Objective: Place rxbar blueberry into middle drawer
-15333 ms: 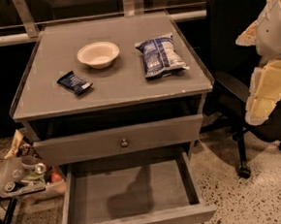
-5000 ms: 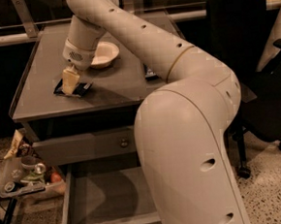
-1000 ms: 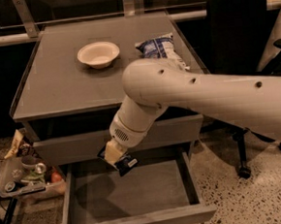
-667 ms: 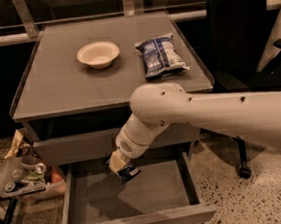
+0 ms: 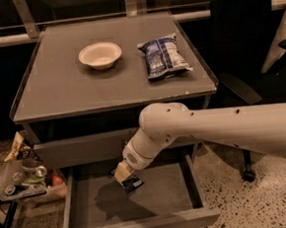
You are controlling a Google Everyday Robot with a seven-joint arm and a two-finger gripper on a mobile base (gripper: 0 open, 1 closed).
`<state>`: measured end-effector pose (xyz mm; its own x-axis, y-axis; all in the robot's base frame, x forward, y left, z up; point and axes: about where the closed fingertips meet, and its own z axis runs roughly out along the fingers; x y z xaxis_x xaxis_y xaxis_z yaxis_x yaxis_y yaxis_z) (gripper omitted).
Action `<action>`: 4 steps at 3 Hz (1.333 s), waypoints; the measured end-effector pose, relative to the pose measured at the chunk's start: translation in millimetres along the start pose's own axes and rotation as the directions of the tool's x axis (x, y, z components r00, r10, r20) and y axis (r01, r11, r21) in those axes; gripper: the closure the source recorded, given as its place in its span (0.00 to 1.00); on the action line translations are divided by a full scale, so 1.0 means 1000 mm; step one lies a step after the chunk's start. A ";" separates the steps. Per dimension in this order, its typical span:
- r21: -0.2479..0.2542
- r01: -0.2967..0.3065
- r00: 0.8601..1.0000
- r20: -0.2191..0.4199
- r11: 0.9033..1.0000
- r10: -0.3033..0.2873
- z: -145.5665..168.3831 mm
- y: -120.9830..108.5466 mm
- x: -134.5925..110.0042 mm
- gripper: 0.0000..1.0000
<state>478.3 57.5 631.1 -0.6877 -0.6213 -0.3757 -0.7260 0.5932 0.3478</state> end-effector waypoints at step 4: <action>-0.018 -0.162 0.977 0.138 0.987 0.163 0.100 -0.056 0.020 1.00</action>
Offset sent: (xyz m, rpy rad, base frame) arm 0.0389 0.0028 -0.1277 0.1216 -0.0201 -0.2433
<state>505.7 63.1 517.7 -0.7890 -0.4394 -0.4293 -0.6051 0.6766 0.4196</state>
